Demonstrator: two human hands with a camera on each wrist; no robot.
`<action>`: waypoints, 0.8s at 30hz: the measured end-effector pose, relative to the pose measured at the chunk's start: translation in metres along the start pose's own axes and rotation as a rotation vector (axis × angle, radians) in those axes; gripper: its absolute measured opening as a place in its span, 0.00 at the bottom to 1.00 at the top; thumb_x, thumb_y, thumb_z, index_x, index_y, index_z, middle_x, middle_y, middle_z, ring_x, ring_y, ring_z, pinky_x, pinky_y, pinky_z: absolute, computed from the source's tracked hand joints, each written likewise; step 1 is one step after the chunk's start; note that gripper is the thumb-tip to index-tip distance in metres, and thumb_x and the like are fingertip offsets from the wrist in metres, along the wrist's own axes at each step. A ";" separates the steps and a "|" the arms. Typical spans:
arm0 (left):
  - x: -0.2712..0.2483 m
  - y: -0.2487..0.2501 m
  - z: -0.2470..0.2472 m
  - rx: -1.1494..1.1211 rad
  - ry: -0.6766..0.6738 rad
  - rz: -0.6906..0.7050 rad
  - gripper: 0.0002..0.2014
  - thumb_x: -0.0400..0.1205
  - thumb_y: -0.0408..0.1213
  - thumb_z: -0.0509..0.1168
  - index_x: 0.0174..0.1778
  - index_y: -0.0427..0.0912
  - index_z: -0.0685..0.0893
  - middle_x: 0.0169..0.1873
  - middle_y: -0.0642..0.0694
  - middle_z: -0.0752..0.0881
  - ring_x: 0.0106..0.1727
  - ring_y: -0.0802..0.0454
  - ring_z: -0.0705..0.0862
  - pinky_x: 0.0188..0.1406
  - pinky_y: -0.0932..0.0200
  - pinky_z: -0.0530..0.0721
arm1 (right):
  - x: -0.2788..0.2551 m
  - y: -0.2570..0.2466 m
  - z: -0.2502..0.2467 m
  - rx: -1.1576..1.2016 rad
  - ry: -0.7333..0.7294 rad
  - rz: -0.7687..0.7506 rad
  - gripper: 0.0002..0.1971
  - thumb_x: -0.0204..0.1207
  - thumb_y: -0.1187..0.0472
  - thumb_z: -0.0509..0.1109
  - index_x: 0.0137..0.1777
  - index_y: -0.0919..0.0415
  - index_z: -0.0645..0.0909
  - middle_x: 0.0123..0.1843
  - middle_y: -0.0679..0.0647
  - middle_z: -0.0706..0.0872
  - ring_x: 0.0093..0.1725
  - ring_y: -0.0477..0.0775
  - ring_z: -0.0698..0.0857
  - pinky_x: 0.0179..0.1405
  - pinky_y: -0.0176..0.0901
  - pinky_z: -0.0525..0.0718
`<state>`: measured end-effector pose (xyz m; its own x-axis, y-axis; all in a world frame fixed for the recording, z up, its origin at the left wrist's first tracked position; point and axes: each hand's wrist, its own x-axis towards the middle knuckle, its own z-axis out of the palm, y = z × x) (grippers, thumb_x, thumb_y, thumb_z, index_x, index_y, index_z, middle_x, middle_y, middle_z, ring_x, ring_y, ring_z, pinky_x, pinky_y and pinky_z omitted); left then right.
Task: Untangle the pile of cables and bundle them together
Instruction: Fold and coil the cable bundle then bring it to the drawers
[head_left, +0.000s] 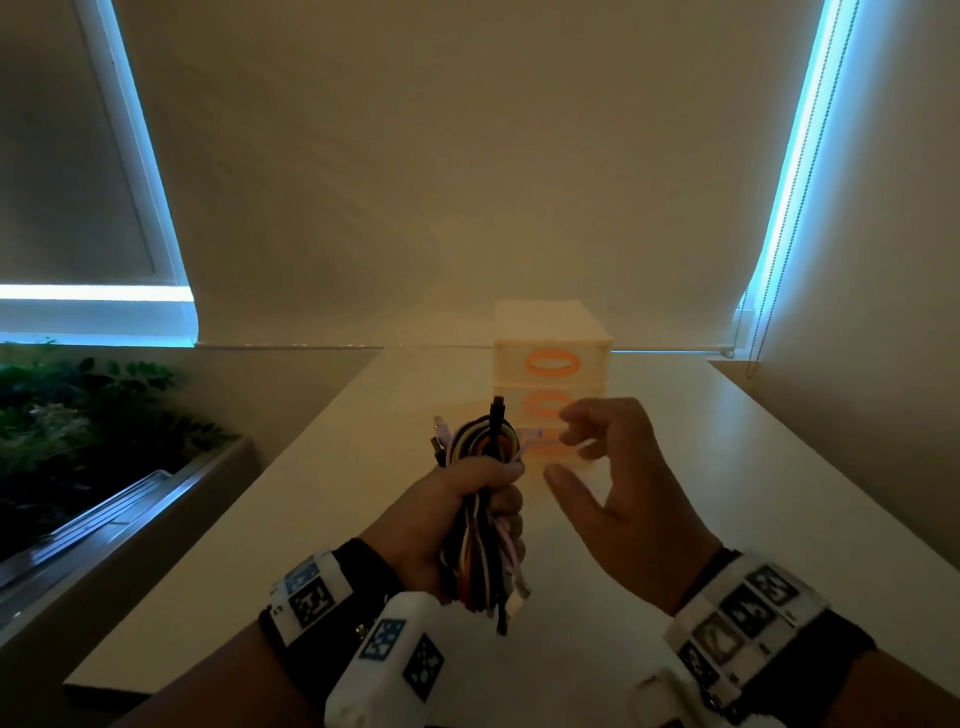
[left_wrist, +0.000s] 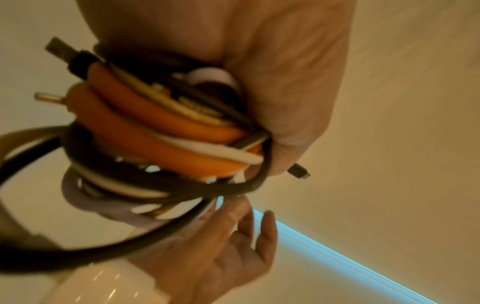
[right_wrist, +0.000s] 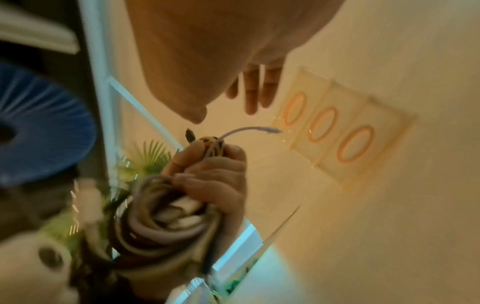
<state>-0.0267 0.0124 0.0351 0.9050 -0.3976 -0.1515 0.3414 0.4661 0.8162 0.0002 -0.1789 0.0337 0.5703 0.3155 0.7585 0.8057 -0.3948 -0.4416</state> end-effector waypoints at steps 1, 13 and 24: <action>-0.001 0.001 -0.001 0.005 -0.005 -0.009 0.23 0.72 0.33 0.78 0.54 0.43 0.71 0.30 0.47 0.69 0.31 0.50 0.65 0.33 0.54 0.73 | -0.002 0.000 -0.003 -0.101 -0.081 -0.132 0.26 0.75 0.55 0.74 0.71 0.50 0.69 0.64 0.49 0.73 0.61 0.47 0.78 0.58 0.45 0.84; -0.005 -0.001 0.016 0.161 -0.070 -0.086 0.07 0.74 0.34 0.69 0.45 0.40 0.79 0.28 0.45 0.70 0.27 0.50 0.73 0.32 0.56 0.74 | 0.013 -0.020 -0.002 0.243 -0.418 -0.006 0.22 0.82 0.60 0.64 0.75 0.51 0.69 0.67 0.43 0.79 0.67 0.47 0.80 0.63 0.46 0.82; -0.003 0.007 0.016 0.095 0.004 -0.056 0.04 0.76 0.27 0.66 0.37 0.38 0.81 0.29 0.46 0.71 0.28 0.51 0.73 0.33 0.55 0.76 | 0.023 -0.019 0.022 0.876 -0.217 0.700 0.09 0.88 0.57 0.60 0.64 0.58 0.76 0.60 0.62 0.86 0.48 0.53 0.88 0.42 0.49 0.87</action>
<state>-0.0309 0.0042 0.0497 0.8861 -0.4178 -0.2006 0.3663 0.3659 0.8556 0.0014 -0.1450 0.0495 0.8853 0.4390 0.1534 0.0867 0.1682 -0.9819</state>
